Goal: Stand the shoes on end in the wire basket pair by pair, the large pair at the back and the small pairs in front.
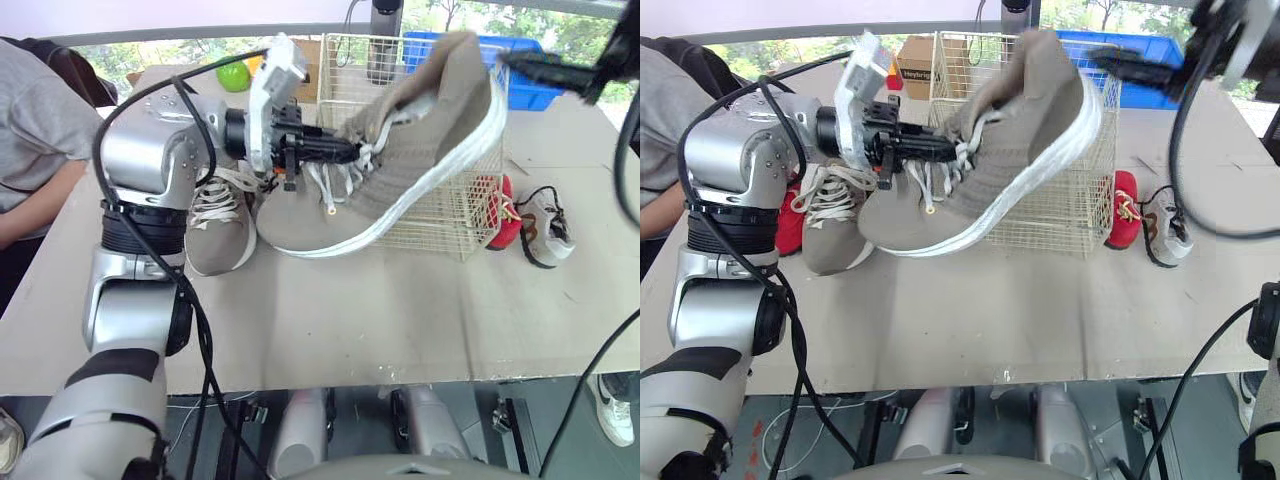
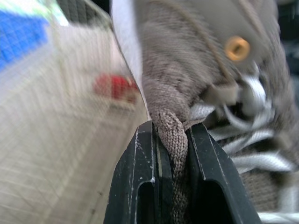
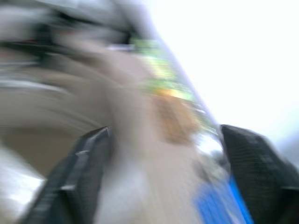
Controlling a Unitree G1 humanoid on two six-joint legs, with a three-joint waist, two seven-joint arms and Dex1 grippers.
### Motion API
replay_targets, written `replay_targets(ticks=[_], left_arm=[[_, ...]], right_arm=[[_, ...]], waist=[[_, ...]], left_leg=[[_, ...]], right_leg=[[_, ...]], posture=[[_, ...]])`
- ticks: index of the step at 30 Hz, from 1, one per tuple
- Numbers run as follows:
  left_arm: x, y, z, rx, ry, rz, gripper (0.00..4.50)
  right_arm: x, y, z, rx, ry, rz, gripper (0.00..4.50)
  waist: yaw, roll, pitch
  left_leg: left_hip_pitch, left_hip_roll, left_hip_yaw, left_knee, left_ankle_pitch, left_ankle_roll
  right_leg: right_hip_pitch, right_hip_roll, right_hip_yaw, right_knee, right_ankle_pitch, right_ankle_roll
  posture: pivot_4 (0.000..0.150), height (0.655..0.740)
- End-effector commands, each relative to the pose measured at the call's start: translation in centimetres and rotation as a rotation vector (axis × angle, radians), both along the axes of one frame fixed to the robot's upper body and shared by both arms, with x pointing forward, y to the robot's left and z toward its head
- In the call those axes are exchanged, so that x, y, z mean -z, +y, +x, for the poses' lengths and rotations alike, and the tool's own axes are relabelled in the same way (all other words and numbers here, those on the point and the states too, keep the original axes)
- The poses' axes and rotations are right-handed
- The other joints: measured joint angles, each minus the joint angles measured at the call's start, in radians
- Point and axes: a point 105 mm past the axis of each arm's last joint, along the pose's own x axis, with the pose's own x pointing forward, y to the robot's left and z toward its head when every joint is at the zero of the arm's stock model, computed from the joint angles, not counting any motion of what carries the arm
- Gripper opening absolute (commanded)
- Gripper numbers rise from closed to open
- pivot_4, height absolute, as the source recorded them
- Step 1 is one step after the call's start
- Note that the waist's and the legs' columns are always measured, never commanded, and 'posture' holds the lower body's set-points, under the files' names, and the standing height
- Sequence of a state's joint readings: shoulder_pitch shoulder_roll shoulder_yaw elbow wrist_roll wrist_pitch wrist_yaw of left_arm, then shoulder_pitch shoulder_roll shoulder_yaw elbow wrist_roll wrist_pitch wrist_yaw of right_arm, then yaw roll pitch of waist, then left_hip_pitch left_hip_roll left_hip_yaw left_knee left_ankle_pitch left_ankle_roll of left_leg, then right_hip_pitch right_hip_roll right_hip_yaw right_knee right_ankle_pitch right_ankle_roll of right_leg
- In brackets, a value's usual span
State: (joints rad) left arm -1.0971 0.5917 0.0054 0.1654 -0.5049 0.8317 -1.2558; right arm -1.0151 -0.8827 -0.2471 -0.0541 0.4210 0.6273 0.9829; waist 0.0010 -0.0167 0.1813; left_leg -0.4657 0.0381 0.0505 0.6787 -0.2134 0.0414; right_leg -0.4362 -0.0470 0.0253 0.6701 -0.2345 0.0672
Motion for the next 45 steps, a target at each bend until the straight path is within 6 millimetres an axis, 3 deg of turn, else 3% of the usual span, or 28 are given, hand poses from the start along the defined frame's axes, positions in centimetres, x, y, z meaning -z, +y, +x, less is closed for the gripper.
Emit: replay_targets(ticks=[1, 6, 7, 12, 19, 23, 29, 32, 35, 38, 44, 45], left_arm=[[-3.6, -0.2, -0.7, -0.035, -0.072, -0.179, 0.1], [-5.0, -0.8, 0.4, -0.152, -0.089, -0.36, 0.1], [-5.2, -0.9, 0.5, -0.174, -0.098, -0.384, 0.1], [-5.4, -1.3, 2.0, -0.342, -0.228, -0.458, 0.1], [-3.5, -3.8, 1.7, -0.432, -0.439, -0.411, 0.1], [-3.2, -4.8, 1.1, -0.439, -0.494, -0.413, 0.1], [-2.7, -5.5, 0.3, -0.408, -0.541, -0.4, 0.1], [-2.4, -5.2, 0.7, -0.431, -0.535, -0.393, 0.1], [-2.4, -4.7, 1.0, -0.466, -0.555, -0.382, 0.1], [-2.6, -4.1, 1.5, -0.531, -0.609, -0.358, 0.1], [-2.0, -4.7, 0.6, -0.502, -0.624, -0.37, 0.1], [-2.1, -4.3, 0.5, -0.496, -0.552, -0.419, 0.9]], right_arm=[[-1.2, -1.5, -2.2, -0.022, -0.032, 0.183, 4.09], [0.0, -2.2, -2.4, -0.055, 0.132, 0.466, 4.09], [0.7, -1.7, -2.5, -0.06, 0.16, 0.479, 4.5], [4.4, 2.4, -2.9, -0.107, 0.28, 0.555, 4.5], [6.4, 6.0, -0.6, 0.024, 0.331, 0.611, 4.5], [7.1, 7.9, 0.1, 0.067, 0.343, 0.593, 4.5], [6.5, 8.8, 0.8, 0.127, 0.304, 0.634, 4.5], [6.2, 9.2, 0.5, 0.115, 0.296, 0.647, 3.72], [6.2, 9.3, 0.4, 0.137, 0.283, 0.614, 2.26], [6.7, 9.0, 0.9, 0.237, 0.259, 0.526, 1.42], [7.3, 9.8, 1.6, 0.294, 0.252, 0.502, 0.96], [7.2, 9.7, 1.6, 0.285, 0.251, 0.516, 0.96]], waist=[[0.001, 0.0, 0.0], [0.002, 0.0, 0.0], [0.002, 0.0, 0.0], [-0.007, 0.0, -0.001], [-0.009, 0.001, -0.001], [-0.008, 0.001, -0.001], [-0.013, 0.001, -0.001], [-0.013, 0.001, -0.001], [-0.013, 0.001, -0.001], [-0.013, 0.001, -0.001], [-0.015, 0.001, -0.001], [-0.015, 0.001, -0.001]], left_leg=[[0.0, 0.0, -0.001, 0.001, 0.0, 0.0], [0.0, 0.0, -0.003, 0.003, 0.0, 0.0], [0.0, 0.0, -0.003, 0.004, 0.0, 0.0], [0.001, 0.0, -0.004, 0.004, 0.0, 0.0], [0.002, -0.001, -0.002, 0.004, 0.0, 0.0], [0.001, -0.001, -0.002, 0.004, 0.0, 0.0], [0.001, -0.001, -0.002, 0.004, 0.0, 0.0], [0.001, -0.001, -0.002, 0.004, 0.0, 0.0], [0.001, -0.001, -0.002, 0.004, 0.0, 0.001], [0.001, -0.001, -0.002, 0.004, 0.0, 0.001], [0.001, -0.001, -0.002, 0.004, 0.0, 0.001], [0.002, -0.001, -0.002, 0.004, 0.0, 0.001]], right_leg=[[0.001, 0.0, -0.001, 0.0, 0.0, 0.0], [0.001, 0.0, 0.0, 0.003, 0.0, 0.0], [0.001, 0.0, 0.0, 0.003, 0.0, 0.0], [0.002, 0.0, 0.0, 0.006, 0.0, 0.0], [0.001, 0.0, 0.001, 0.007, 0.0, 0.0], [0.001, 0.0, 0.0, 0.007, 0.0, 0.0], [0.001, 0.0, 0.0, 0.007, 0.0, 0.0], [0.001, 0.0, 0.0, 0.007, 0.0, 0.0], [0.001, 0.0, 0.0, 0.007, 0.0, 0.0], [0.001, 0.0, 0.0, 0.007, 0.0, 0.0], [0.001, 0.001, 0.0, 0.007, 0.0, 0.0], [0.001, 0.001, 0.0, 0.007, 0.0, 0.0]], posture=[[0.15, 0.74], [0.15, 0.74], [0.15, 0.74], [0.15, 0.74], [0.15, 0.74], [0.15, 0.74], [0.15, 0.74], [0.15, 0.74], [0.15, 0.74], [0.15, 0.74], [0.15, 0.74], [0.15, 0.74]])
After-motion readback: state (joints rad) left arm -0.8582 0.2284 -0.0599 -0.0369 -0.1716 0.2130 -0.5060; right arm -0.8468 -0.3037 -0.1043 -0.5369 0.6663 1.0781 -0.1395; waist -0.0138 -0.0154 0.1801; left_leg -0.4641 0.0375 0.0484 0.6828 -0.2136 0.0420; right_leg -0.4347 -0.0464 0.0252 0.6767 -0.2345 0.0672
